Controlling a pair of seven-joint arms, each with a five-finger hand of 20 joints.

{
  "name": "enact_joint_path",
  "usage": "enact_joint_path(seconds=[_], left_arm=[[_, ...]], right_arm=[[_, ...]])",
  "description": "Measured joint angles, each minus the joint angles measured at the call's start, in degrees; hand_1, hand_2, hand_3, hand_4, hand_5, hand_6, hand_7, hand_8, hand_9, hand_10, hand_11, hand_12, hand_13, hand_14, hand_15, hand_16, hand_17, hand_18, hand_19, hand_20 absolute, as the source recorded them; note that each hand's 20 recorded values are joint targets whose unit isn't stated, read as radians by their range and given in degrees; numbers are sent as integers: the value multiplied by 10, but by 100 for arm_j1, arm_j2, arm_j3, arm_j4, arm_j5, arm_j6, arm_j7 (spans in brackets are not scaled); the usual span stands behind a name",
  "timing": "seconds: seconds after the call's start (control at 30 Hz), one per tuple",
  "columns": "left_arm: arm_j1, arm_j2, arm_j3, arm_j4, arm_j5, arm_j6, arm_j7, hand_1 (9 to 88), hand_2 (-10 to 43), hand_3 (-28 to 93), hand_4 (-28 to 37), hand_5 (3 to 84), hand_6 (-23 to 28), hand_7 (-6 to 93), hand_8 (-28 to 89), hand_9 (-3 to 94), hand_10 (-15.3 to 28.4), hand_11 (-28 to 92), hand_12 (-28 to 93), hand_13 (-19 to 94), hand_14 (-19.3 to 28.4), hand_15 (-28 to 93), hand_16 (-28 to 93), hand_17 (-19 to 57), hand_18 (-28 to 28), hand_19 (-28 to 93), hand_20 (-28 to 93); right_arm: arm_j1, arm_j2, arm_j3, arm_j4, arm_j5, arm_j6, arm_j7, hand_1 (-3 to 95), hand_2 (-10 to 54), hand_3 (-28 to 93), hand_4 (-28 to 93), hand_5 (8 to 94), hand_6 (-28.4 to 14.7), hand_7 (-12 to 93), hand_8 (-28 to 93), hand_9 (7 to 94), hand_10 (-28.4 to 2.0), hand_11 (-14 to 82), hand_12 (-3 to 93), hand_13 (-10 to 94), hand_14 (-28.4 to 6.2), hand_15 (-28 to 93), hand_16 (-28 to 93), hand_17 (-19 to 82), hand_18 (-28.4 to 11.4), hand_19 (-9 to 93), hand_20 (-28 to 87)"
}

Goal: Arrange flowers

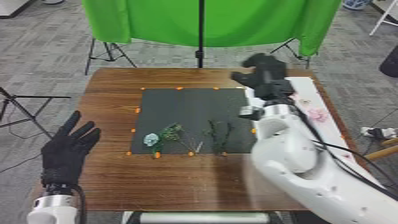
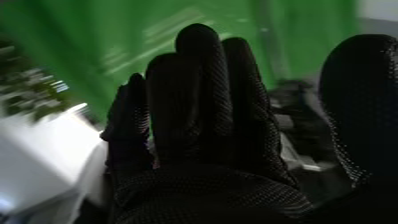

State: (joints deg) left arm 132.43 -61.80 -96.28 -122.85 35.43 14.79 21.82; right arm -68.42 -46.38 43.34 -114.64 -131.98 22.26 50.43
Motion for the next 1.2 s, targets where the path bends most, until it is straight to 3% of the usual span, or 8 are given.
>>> enact_joint_path(seconds=[0.17, 0.37, 0.6, 0.87, 1.03, 1.2], left_arm=[[66, 0, 38, -7, -33, 12, 59, 179, 76, 800, -283, 338, 66, 76, -81, 316, 193, 231, 108, 203, 271, 536, -102, -79, 284, 569, 23], [71, 3, 90, -7, -67, 31, 114, 177, 77, 801, -283, 338, 66, 76, -80, 315, 193, 231, 108, 202, 271, 536, -102, -79, 284, 568, 24], [62, 7, 120, -5, -88, 45, 150, 178, 75, 803, -283, 339, 66, 76, -80, 315, 193, 232, 108, 203, 272, 537, -102, -79, 284, 568, 24], [55, 52, 142, -4, -110, 59, 195, 180, 75, 803, -283, 338, 66, 77, -81, 316, 193, 231, 108, 203, 271, 536, -102, -79, 284, 568, 25], [54, 56, 143, -4, -111, 60, 195, 181, 75, 802, -283, 338, 66, 77, -81, 316, 193, 231, 107, 203, 271, 536, -102, -79, 284, 568, 25], [34, 66, 173, -3, -117, 61, 200, 182, 75, 803, -283, 338, 66, 77, -81, 316, 192, 231, 108, 203, 271, 537, -102, -78, 284, 568, 26]], right_arm=[[-860, 750, 858, 133, 334, -358, 48, 314, -95, 765, -283, 581, -15, 163, -128, 619, -161, 370, 161, 541, -130, 754, 161, 181, -232, 802, 439], [-1234, 1024, 894, 608, 314, -700, 319, 322, -95, 790, -282, 553, -5, 174, -132, 584, -164, 361, 164, 507, -134, 758, 149, 171, -231, 796, 440], [-918, 1026, 126, 1005, 175, -963, 596, 338, -95, 803, -283, 546, 5, 184, -141, 575, -171, 384, 169, 503, -135, 770, 139, 173, -234, 801, 443], [-830, 1005, 64, 1251, -161, -956, 928, 347, -95, 800, -283, 558, 9, 185, -143, 588, -172, 469, 182, 532, -133, 811, 148, 190, -240, 822, 451], [-750, 1007, -44, 1327, -325, -819, 1069, 349, -95, 795, -283, 559, 11, 180, -142, 594, -171, 474, 177, 541, -132, 810, 151, 198, -241, 827, 451], [-362, 968, -434, 1590, 18, -1110, 1060, 354, -95, 796, -283, 566, 15, 180, -140, 607, -163, 469, 174, 555, -123, 802, 153, 194, -242, 823, 449]])
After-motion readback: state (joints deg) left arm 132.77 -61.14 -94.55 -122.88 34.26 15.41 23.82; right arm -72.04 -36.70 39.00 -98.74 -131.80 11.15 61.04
